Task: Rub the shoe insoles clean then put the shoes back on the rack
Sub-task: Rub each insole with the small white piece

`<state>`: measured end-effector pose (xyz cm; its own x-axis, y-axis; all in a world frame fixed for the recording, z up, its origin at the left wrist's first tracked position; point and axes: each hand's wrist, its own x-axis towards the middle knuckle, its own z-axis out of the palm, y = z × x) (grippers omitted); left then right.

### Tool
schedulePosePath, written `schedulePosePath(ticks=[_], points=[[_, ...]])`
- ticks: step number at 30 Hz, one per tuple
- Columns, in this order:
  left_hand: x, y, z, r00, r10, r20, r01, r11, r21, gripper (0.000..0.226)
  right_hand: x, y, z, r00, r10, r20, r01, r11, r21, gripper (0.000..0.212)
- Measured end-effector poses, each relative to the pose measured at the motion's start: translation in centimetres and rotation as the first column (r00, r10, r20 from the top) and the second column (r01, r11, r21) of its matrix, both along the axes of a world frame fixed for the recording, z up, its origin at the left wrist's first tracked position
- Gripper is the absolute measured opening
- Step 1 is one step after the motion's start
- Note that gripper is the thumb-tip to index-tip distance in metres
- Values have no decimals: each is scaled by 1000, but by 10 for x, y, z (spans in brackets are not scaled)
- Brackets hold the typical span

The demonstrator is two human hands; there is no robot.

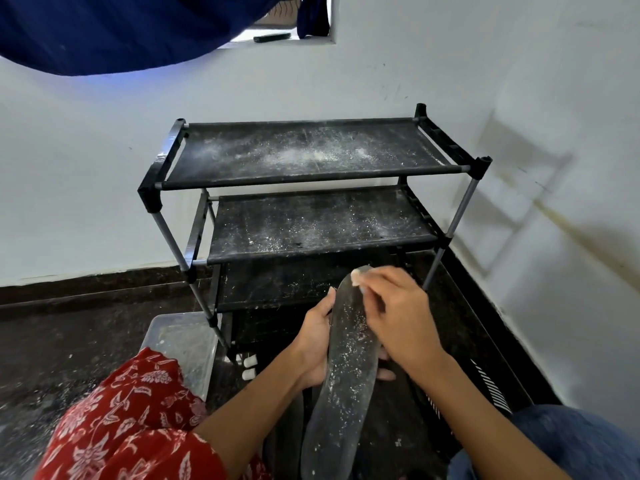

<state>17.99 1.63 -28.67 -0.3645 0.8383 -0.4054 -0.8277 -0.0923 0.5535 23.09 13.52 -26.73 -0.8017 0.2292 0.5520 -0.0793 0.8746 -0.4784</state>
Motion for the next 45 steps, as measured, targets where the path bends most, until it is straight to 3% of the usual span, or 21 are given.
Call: schedulePosePath(ticks=[2,5,9,12,16,21,23,27,31,33,37,41,43,45], points=[[1,2,-1,1000,-17,-8,16,1000,-18,81,0,2,-1,998,-58,6,57,997,43,21],[4,3,1,1000,-14,-17,13,999,-44,78,3,-7,-4,995,14,98,-25,993,111,21],[-3,-1,-8,995,95,-21,-96,990,-105,67,7,-17,-6,970,141,200,-146,989,12,23],[-4,-3,-6,994,96,-48,-101,988,-115,65,7,-13,-5,986,117,118,-110,992,-68,21],[-5,-3,-1,996,71,-50,-76,993,-95,71,3,-4,-7,999,-34,25,34,999,1,22],[-11,-7,-7,992,83,-91,-94,988,-124,85,9,-15,-11,976,131,176,-129,991,-21,20],[-11,-8,-5,991,85,-104,-97,988,-118,81,11,-19,-9,976,161,147,-152,986,-71,19],[-4,-4,-2,995,78,-69,-81,996,-29,69,4,-19,-6,998,34,-47,-34,999,0,23],[1,-4,-3,998,-25,-53,25,1000,6,72,1,-12,-4,997,68,44,-77,971,227,34],[-1,-4,-8,996,-69,-56,68,998,-11,78,-1,3,-6,998,-20,64,0,958,288,34],[0,-4,-10,994,-101,-31,101,995,11,83,1,19,-6,973,-229,11,224,957,183,22],[0,-3,-5,997,-75,-20,75,997,4,75,1,-8,-5,994,-28,-102,45,984,173,22],[-1,-3,-3,999,-45,-12,45,999,17,69,1,-12,-8,996,71,-63,-54,970,238,28],[0,-4,-3,998,-61,-14,61,998,12,74,0,-6,-11,999,50,-13,-45,963,265,32]])
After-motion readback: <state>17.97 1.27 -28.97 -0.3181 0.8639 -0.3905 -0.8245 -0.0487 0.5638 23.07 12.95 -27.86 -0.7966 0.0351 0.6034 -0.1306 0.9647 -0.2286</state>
